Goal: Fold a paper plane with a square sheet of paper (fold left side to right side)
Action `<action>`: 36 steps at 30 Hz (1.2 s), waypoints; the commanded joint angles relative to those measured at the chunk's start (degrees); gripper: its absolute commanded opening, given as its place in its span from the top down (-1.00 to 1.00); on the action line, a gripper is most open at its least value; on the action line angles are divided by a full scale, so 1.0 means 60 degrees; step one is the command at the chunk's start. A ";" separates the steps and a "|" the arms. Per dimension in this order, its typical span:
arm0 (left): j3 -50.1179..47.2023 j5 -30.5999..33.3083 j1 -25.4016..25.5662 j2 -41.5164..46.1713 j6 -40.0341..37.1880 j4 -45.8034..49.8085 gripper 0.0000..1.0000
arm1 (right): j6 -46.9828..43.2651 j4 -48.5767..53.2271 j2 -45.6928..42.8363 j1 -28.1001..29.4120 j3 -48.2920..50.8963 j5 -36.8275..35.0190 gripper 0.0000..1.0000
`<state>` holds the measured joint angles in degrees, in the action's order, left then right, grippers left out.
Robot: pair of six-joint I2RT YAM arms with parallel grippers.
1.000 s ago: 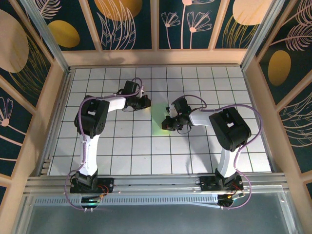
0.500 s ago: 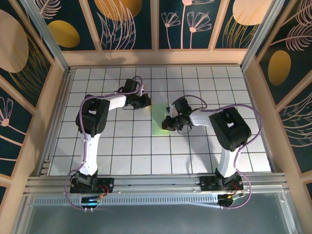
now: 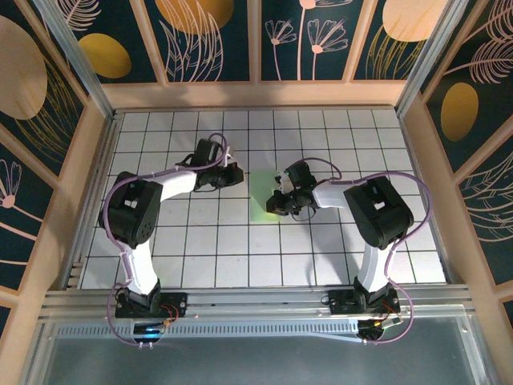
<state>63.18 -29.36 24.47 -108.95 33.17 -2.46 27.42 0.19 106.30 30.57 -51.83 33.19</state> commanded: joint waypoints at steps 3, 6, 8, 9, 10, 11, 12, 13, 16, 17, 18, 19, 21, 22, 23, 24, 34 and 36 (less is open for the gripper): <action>-0.0421 -0.0559 0.0718 -0.0290 0.0673 -0.0748 1.00 | 0.0066 0.0861 0.0394 -0.0092 0.0399 -0.1231 1.00; -0.0324 -0.0571 0.0754 -0.0553 0.0735 -0.0816 1.00 | 0.0059 0.0853 0.0417 -0.0070 0.0407 -0.1240 1.00; -0.0197 -0.0641 0.0756 -0.0689 0.0624 -0.0682 1.00 | 0.0054 0.0852 0.0403 -0.0055 0.0407 -0.1240 1.00; -0.0105 -0.0592 0.0756 -0.0754 0.0509 -0.0469 1.00 | 0.0058 0.0861 0.0403 -0.0043 0.0407 -0.1227 1.00; -0.0039 -0.0457 0.0756 -0.0791 0.0372 -0.0252 1.00 | 0.0059 0.0862 0.0380 -0.0041 0.0410 -0.1212 1.00; 0.0012 -0.0313 0.0752 -0.0830 0.0233 -0.0051 1.00 | 0.0057 0.0854 0.0363 -0.0028 0.0392 -0.1199 1.00; 0.0031 -0.0181 0.0756 -0.0863 0.0138 0.0091 1.00 | 0.0059 0.0861 0.0344 -0.0019 0.0378 -0.1175 1.00; 0.0021 -0.0156 0.0756 -0.0918 0.0077 0.0150 1.00 | 0.0052 0.0842 0.0332 -0.0026 0.0343 -0.1145 1.00; -0.0039 -0.0078 0.0758 -0.1150 0.0053 0.0254 1.00 | 0.0055 0.0833 0.0285 -0.0012 0.0210 -0.1022 1.00; -0.0054 0.0028 0.0756 -0.1217 0.0039 0.0323 1.00 | 0.0035 0.0846 0.0273 -0.0011 0.0155 -0.0991 1.00; -0.0069 0.0190 0.0755 -0.1245 0.0024 0.0404 1.00 | 0.0055 0.0844 0.0248 -0.0011 0.0097 -0.0930 0.98; -0.0105 0.0294 0.0756 -0.1243 -0.0003 0.0444 1.00 | 0.0058 0.0844 0.0235 -0.0011 0.0037 -0.0857 0.96; -0.0157 0.0504 0.0763 -0.1222 -0.0084 0.0566 1.00 | 0.0108 0.0795 0.0106 -0.0011 -0.0159 -0.0593 0.90; -0.0194 0.0549 0.0769 -0.1210 -0.0118 0.0606 1.00 | 0.0159 0.0745 -0.0012 -0.0011 -0.0260 -0.0490 0.85; -0.0238 0.0602 0.0771 -0.1194 -0.0151 0.0642 1.00 | 0.0187 0.0719 -0.0147 -0.0024 -0.0388 -0.0397 0.78; -0.0281 0.0609 0.0768 -0.1160 -0.0167 0.0659 1.00 | 0.0218 0.0699 -0.0313 -0.0053 -0.0511 -0.0309 0.71; -0.0678 0.0554 0.0829 -0.1052 -0.0022 0.0368 1.00 | 0.0132 0.1361 -0.1447 -0.0899 0.0026 0.0269 0.25; -0.0715 0.0529 0.0840 -0.1044 0.0012 0.0297 1.00 | 0.0196 0.1392 -0.1549 -0.0959 0.0343 0.0280 0.20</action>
<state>61.23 -29.45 29.28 -114.37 33.87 -4.19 28.84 4.71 98.13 25.06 -52.53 33.95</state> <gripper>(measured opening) 0.048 0.391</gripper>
